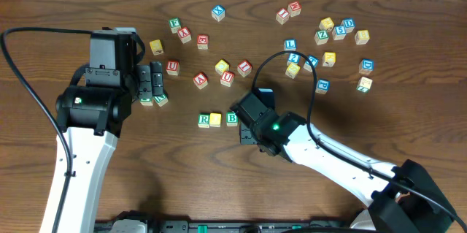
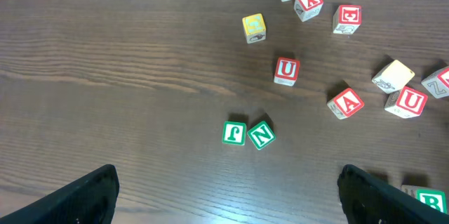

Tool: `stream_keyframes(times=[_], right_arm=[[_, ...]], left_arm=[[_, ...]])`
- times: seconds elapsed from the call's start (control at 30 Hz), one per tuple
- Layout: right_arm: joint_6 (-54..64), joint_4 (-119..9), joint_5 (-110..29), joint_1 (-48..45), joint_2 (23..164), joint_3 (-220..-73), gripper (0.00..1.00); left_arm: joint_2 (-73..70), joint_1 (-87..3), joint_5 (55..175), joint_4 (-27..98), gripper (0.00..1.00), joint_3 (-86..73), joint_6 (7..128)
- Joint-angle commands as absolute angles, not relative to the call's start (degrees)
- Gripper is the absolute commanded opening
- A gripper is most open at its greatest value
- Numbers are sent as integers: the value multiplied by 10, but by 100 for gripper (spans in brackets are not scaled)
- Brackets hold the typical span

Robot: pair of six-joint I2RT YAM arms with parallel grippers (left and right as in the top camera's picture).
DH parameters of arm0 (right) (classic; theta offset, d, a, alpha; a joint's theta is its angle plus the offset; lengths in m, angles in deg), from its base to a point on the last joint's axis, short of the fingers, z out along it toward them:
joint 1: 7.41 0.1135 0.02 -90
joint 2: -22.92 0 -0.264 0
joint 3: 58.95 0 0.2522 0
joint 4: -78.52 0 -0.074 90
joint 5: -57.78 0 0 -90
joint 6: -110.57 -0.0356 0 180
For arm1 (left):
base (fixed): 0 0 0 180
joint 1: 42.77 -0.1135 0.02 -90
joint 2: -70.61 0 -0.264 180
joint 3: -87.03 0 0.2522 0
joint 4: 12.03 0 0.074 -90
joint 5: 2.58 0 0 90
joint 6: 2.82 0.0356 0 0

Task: Spell out ROBOT
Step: 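Lower the yellow O block right of B and open the right gripper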

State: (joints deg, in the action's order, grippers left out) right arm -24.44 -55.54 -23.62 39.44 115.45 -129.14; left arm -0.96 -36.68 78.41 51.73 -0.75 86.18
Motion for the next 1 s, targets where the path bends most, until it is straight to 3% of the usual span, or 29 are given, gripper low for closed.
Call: stream_keyframes(times=[0.0, 0.13, 0.97], right_arm=[[-256, -571, -222, 399, 1183, -1287, 4], [-250, -585, -212, 393, 1243, -1287, 1], [-183, -670, -193, 378, 1253, -1290, 2]], left_arm=[[-9, -370, 779, 519, 98, -17, 872], [-9, -370, 779, 519, 98, -17, 872], [-9, -370, 779, 519, 98, -17, 872]])
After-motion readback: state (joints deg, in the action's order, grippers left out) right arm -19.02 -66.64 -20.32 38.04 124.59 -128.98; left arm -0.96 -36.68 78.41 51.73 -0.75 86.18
